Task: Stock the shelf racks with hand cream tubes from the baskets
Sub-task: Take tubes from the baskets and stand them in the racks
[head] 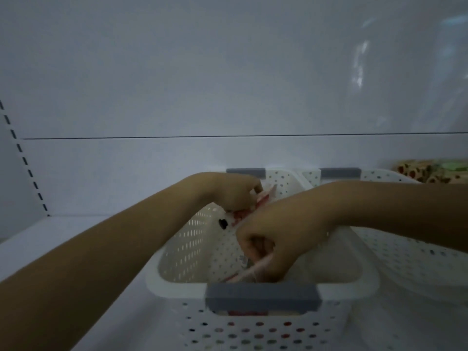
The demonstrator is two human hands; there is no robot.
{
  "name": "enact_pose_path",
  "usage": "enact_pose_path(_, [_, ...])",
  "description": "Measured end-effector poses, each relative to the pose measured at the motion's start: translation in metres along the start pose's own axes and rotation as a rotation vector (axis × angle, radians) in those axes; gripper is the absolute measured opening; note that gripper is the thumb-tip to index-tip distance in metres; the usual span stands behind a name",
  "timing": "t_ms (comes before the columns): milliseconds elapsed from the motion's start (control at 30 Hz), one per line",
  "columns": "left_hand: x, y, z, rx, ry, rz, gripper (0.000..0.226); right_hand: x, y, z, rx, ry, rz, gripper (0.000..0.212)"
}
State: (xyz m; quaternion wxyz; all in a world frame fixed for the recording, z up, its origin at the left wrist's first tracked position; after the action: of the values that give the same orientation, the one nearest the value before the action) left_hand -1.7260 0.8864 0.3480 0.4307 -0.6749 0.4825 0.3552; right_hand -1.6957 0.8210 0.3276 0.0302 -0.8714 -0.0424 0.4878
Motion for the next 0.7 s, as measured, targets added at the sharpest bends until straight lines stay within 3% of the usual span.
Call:
enact_pose_path(100, [-0.011,-0.013,-0.014,0.164,-0.067,-0.342,0.019,-0.014,-0.009,-0.022,-0.005,-0.016,0.357,0.015])
enact_pose_path(167, [-0.022,-0.019,-0.024,0.224,-0.124,-0.446,0.012,-0.031,-0.018,-0.049,-0.055,-0.101,0.623,0.013])
enact_pose_path(333, [-0.055,-0.011,-0.031,0.174,-0.318,-0.685,0.031,-0.042,-0.060,-0.100,-0.101,-0.445,1.166,0.016])
enact_pose_path(500, [-0.071,-0.023,-0.044,0.073,-0.413,-0.811,0.019,-0.032,-0.097,-0.153,-0.230,-0.874,1.630,0.010])
enact_pose_path(700, [-0.075,-0.079,-0.040,0.135,-0.437,-0.837,0.015,0.003,-0.134,-0.192,-0.354,-1.061,2.047,0.012])
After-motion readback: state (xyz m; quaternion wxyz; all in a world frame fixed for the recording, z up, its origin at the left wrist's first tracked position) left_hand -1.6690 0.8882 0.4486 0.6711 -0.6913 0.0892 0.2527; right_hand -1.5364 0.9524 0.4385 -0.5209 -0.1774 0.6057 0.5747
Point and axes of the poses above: each hand's wrist, its own z-axis towards the middle knuckle, its own x-axis out of the palm, y = z × x, the point moved 10 cm from there along z, towards the middle knuckle, and after that the axes turned 13 degrees about y, right-handed, at the moved point
